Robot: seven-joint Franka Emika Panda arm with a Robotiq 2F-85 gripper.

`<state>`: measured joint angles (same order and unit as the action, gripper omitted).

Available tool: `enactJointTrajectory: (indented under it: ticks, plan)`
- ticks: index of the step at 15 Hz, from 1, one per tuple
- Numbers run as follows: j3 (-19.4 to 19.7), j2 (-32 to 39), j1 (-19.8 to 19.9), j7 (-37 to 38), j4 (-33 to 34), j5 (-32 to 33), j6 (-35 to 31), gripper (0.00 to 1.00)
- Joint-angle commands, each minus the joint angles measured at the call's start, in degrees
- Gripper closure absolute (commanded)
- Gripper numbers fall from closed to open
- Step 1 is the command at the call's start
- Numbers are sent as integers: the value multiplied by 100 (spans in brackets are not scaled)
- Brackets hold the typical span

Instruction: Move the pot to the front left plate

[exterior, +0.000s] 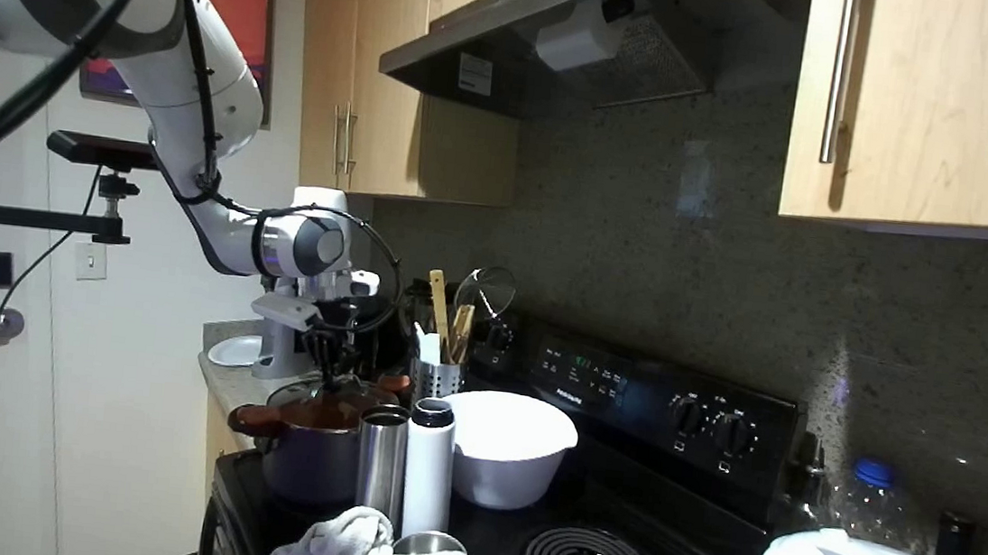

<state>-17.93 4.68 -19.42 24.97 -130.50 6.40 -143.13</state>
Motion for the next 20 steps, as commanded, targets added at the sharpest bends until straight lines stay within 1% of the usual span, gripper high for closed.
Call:
enactJointTrajectory:
  ticks: [1, 5, 6, 7, 15, 16, 20]
  plan:
    - [54, -134, -53, 240, 19, 177, -190, 96]
    - [63, -129, -60, 293, 19, 233, -170, 96]
    - [64, -127, -62, 310, 20, 241, -165, 60]
    - [67, -127, -63, 336, 22, 258, -164, 59]
    - [77, -265, -30, 848, 208, 658, -104, 1]
    - [77, -288, -20, 842, 245, 632, -48, 0]
    - [106, -397, 60, 736, 471, 332, 235, 0]
